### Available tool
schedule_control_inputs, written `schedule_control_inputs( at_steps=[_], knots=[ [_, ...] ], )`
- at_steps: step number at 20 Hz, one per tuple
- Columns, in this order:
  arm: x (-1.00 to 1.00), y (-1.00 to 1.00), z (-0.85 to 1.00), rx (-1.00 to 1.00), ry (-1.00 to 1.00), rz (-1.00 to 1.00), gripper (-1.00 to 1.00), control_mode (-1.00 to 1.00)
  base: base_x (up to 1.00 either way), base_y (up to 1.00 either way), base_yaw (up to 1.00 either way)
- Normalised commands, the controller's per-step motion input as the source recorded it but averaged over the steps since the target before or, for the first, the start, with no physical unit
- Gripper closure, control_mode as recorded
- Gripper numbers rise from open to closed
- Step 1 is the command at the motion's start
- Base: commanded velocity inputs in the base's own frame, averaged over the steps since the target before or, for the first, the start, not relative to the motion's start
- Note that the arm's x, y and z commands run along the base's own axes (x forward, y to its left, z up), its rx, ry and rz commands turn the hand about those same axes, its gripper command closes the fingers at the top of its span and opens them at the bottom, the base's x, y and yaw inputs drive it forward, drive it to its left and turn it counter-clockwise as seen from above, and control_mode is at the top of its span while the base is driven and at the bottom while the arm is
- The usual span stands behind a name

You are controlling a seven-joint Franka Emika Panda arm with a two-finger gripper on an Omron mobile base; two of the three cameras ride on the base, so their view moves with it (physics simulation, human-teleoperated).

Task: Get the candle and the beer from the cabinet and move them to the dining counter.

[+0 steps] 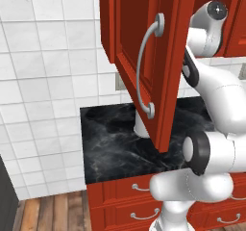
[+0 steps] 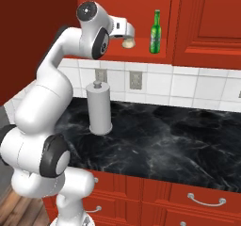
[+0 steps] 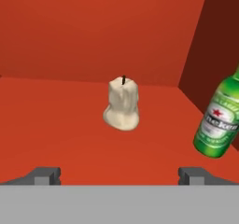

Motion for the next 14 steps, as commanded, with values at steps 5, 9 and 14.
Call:
schedule_control_inputs(
  at_steps=[5,9,14],
  knots=[
    [0.21,-0.05,-0.07,0.00,0.00,0.00,-1.00,-1.00,0.00,0.00,0.00],
    [0.23,-0.02,-0.07,0.00,0.00,0.00,-1.00,-1.00,0.00,0.00,0.00],
    [0.24,-0.03,-0.04,0.00,0.00,0.00,-1.00,-1.00,0.00,0.00,0.00]
  ],
)
